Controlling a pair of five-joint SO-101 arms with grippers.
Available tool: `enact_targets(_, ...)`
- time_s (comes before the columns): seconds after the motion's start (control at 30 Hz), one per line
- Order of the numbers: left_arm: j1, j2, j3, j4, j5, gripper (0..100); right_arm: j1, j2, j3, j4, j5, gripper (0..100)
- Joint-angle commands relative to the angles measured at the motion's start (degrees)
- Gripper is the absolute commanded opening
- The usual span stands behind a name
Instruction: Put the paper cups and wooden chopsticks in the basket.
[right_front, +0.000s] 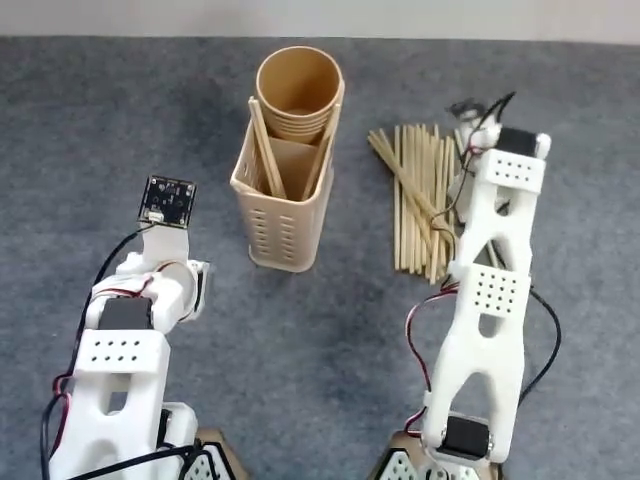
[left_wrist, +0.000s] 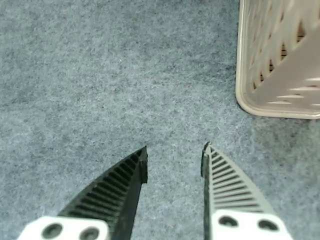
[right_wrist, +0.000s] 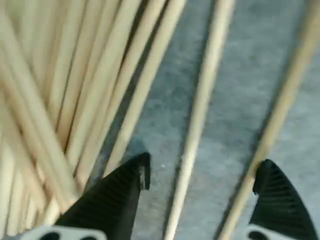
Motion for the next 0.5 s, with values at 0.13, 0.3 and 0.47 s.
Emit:
enact_targets(0.13, 0.48, -1.10, -0.13, -0.88, 0.26, 20, 1.10, 4.00, -0.22, -3.82, 1.23, 31.9)
enact_targets(0.3, 0.48, -1.10, -0.13, -0.88, 0.26, 20, 3.12, 5.41, -0.22, -6.20, 0.88, 8.8)
enact_targets(0.47, 0.57, -1.10, -0.13, -0.88, 0.26, 20, 4.00, 5.23, -0.31, -6.37, 0.88, 0.6)
